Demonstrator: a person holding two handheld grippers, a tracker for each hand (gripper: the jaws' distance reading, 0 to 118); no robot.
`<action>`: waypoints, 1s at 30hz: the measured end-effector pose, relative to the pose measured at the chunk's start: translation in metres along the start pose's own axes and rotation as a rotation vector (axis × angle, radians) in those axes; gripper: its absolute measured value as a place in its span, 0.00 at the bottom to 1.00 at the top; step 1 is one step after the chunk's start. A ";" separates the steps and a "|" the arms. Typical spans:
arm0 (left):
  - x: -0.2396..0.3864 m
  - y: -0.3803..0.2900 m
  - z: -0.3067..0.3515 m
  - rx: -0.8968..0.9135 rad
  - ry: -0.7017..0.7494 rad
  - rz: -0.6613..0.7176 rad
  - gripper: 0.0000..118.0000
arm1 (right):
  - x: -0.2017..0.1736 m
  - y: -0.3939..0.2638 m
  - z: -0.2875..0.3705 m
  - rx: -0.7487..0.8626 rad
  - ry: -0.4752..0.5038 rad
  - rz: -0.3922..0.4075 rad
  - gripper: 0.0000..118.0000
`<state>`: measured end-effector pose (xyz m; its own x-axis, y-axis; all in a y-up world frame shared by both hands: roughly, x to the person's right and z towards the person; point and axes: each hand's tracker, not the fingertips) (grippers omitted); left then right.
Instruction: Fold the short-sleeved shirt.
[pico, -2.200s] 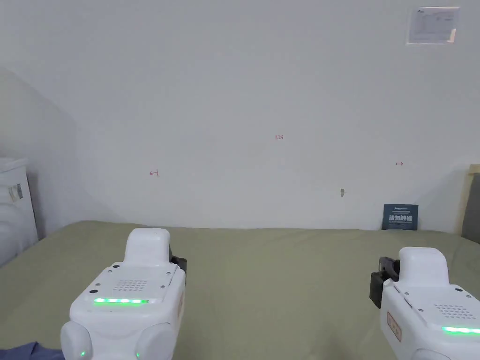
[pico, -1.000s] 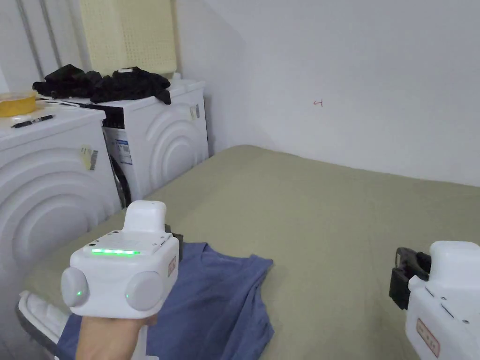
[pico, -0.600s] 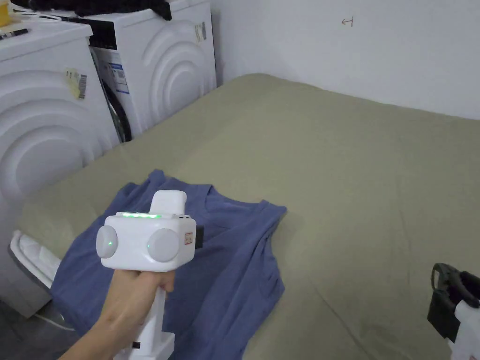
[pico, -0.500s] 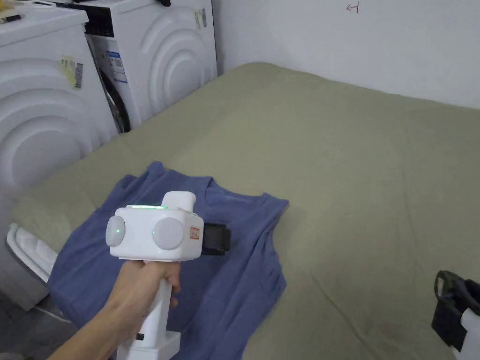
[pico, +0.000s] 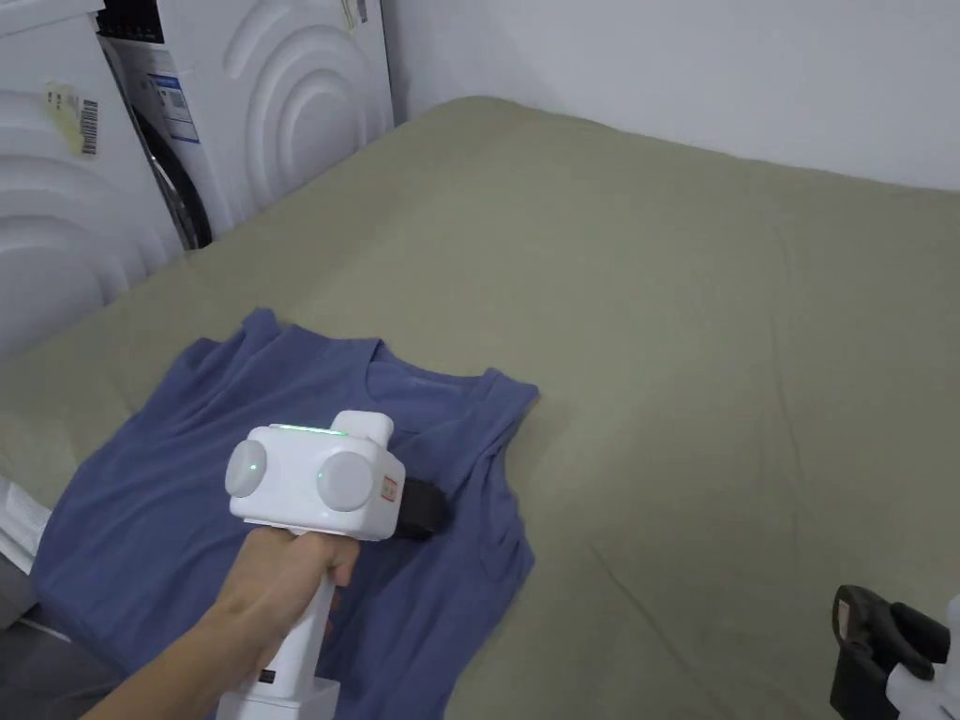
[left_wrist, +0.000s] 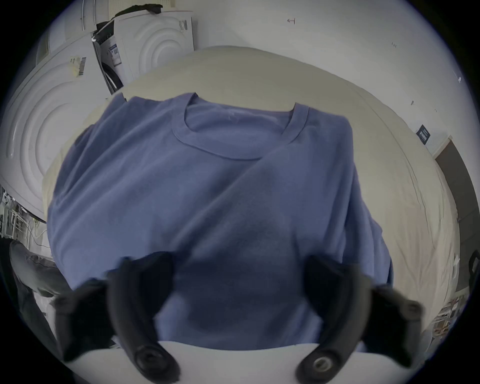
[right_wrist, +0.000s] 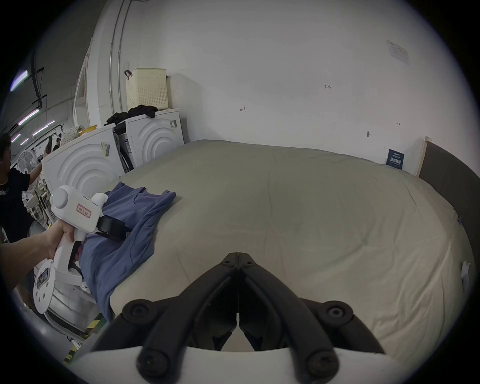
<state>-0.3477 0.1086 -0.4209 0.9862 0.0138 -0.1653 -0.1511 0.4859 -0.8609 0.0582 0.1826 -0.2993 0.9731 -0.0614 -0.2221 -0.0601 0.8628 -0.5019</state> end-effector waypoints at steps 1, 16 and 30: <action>-0.001 0.001 0.006 0.020 0.018 -0.008 0.18 | 0.002 0.000 0.003 0.002 -0.005 -0.002 0.02; 0.059 0.042 0.121 0.216 -0.028 -0.052 0.00 | 0.073 -0.009 0.108 0.070 -0.174 -0.060 0.02; 0.388 0.086 0.194 0.357 -0.470 -0.462 0.00 | 0.155 -0.026 0.177 0.090 -0.395 -0.163 0.02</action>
<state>0.0349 0.3252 -0.4660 0.8815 0.0725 0.4666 0.2377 0.7857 -0.5711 0.2504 0.2394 -0.1729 0.9798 -0.0190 0.1991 0.1039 0.8992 -0.4250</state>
